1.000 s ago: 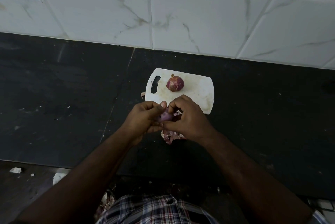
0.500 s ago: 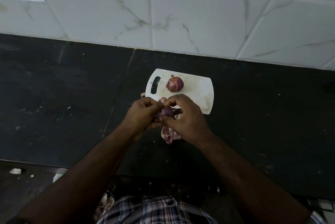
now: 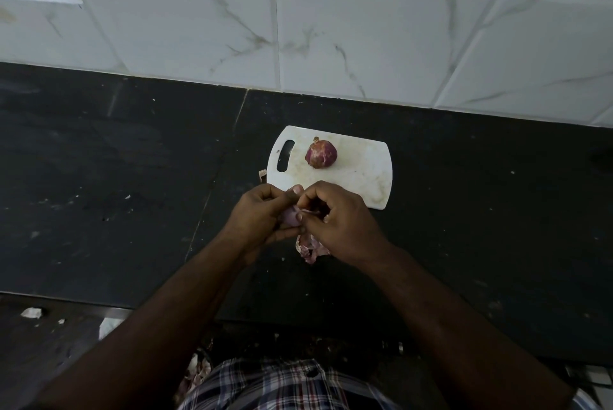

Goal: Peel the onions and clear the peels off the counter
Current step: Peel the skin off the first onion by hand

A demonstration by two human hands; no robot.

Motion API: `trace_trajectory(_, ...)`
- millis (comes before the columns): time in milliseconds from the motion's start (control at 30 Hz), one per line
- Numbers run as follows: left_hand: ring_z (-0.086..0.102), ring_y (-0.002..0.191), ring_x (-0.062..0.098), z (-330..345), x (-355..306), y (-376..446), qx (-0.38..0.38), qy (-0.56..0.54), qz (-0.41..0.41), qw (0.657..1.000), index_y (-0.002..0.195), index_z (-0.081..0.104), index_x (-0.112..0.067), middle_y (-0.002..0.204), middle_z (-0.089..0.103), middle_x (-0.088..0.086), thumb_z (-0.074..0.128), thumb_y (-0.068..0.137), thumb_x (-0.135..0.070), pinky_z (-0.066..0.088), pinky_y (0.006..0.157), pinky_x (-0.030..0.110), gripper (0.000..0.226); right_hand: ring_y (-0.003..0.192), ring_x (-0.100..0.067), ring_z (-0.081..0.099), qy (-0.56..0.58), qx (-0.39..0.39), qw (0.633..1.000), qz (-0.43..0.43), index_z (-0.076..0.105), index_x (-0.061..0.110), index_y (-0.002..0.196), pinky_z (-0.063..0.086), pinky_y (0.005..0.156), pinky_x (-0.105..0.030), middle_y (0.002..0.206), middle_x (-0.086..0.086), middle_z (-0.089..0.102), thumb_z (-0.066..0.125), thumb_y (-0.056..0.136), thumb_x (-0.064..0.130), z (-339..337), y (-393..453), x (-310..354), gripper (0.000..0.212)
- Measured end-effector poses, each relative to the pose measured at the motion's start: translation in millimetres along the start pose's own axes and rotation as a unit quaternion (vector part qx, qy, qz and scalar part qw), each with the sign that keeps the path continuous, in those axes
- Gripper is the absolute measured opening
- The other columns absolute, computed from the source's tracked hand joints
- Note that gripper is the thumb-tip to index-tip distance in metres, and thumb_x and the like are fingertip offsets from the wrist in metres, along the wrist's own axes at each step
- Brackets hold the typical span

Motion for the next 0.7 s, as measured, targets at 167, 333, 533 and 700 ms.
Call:
trace_trajectory(167, 0.074, 0.071, 0.024, -8.1, -2.8, 0.7, 0.01, -0.035, -0.023, 0.999, 0.109, 0.066, -0.005, 0.092, 0.075, 0.017, 0.065, 0.095, -0.033, 0.06, 0.055, 0.027, 0.032, 0.091, -0.004, 0.062, -0.019, -0.012, 1.0, 0.019, 0.075, 0.018, 0.097, 0.053, 0.08, -0.026, 0.096, 0.007, 0.067, 0.076, 0.083, 0.015, -12.5, -3.0, -17.4, 0.015)
trace_trajectory(333, 0.063, 0.061, 0.017, -2.9, 0.0, 1.4, 0.012, 0.029, -0.023, 0.999, 0.108, 0.07, -0.011, 0.086, 0.071, 0.014, 0.057, 0.099, -0.043, 0.05, 0.047, 0.023, 0.035, 0.108, -0.005, 0.061, 0.034, 0.006, 0.999, 0.026, 0.07, 0.024, 0.113, 0.055, 0.091, -0.029, 0.112, 0.012, 0.063, 0.088, 0.071, 0.022, -11.6, 2.1, -14.2, 0.046)
trace_trajectory(533, 0.061, 0.053, 0.011, 4.6, 0.7, 1.7, 0.018, -0.028, -0.033, 0.999, 0.1, 0.071, -0.011, 0.073, 0.069, 0.007, 0.058, 0.1, -0.04, 0.05, 0.045, 0.02, 0.032, 0.087, -0.006, 0.065, 0.021, -0.082, 0.996, 0.021, 0.07, 0.014, 0.096, 0.056, 0.077, -0.02, 0.094, 0.005, 0.067, 0.09, 0.068, 0.022, -5.2, 1.9, -11.6, 0.035)
trace_trajectory(700, 0.061, 0.055, 0.011, 2.7, 3.7, 3.6, 0.027, -0.056, -0.041, 0.997, 0.105, 0.072, -0.008, 0.074, 0.069, 0.007, 0.057, 0.101, -0.038, 0.051, 0.047, 0.02, 0.034, 0.079, -0.006, 0.065, 0.045, -0.095, 0.994, 0.025, 0.069, 0.014, 0.088, 0.055, 0.072, -0.022, 0.086, 0.003, 0.068, 0.089, 0.07, 0.02, -1.6, -1.5, -9.8, 0.028)
Point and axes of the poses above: each hand's wrist, its own y-axis towards the middle knuckle, its own z-axis out of the palm, x = y × z, the point moved 4 cm from there along y, towards the middle knuckle
